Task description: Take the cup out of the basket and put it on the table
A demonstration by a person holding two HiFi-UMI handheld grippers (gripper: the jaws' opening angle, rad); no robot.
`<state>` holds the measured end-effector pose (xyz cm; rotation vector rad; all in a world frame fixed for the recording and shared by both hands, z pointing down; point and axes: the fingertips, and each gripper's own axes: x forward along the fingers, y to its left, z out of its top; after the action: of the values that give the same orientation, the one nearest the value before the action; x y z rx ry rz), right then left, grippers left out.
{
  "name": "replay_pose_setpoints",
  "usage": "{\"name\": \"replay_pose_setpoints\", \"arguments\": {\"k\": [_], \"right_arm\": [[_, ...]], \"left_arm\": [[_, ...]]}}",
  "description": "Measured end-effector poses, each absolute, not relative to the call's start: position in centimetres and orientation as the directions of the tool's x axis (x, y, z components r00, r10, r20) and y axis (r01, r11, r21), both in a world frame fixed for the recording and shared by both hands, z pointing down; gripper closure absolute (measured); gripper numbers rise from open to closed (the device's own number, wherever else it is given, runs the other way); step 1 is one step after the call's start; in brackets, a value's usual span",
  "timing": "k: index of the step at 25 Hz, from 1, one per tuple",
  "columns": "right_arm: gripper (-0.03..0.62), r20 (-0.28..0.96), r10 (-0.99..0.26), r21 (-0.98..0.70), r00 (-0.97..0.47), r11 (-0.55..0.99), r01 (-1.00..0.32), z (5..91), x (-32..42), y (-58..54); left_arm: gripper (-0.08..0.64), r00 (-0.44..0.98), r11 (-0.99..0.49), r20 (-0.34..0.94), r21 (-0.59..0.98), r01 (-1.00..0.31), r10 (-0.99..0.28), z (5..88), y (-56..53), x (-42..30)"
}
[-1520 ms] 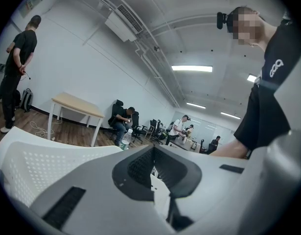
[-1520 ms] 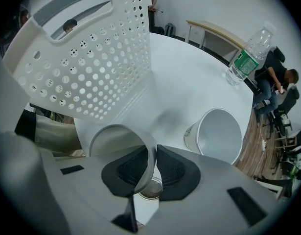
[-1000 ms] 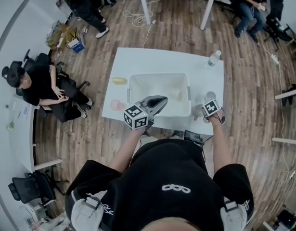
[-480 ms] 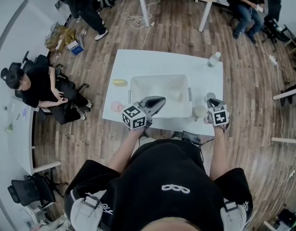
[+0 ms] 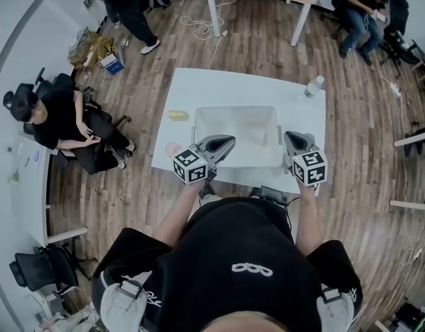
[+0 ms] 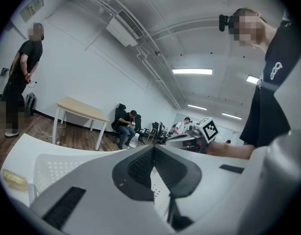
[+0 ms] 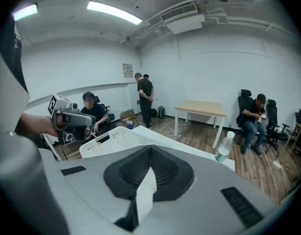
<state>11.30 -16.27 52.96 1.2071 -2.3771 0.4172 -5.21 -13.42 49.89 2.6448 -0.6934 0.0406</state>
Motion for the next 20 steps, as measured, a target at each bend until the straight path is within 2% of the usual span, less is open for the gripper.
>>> {"name": "replay_pose_setpoints", "arguments": {"k": [9,20], "right_arm": [[0.568,0.46,-0.571,-0.141,-0.68,0.708,-0.691,52.4,2.2,-14.7],[0.568,0.456,-0.528,-0.186,-0.717,0.731,-0.656,52.7,0.3,-14.1]], "left_arm": [[0.552,0.861,-0.779,0.118,0.378,-0.5,-0.495,49.9,-13.4,-7.3],[0.552,0.845,-0.761,0.117,0.383,-0.523,-0.522,50.1,-13.1,-9.0]]}}
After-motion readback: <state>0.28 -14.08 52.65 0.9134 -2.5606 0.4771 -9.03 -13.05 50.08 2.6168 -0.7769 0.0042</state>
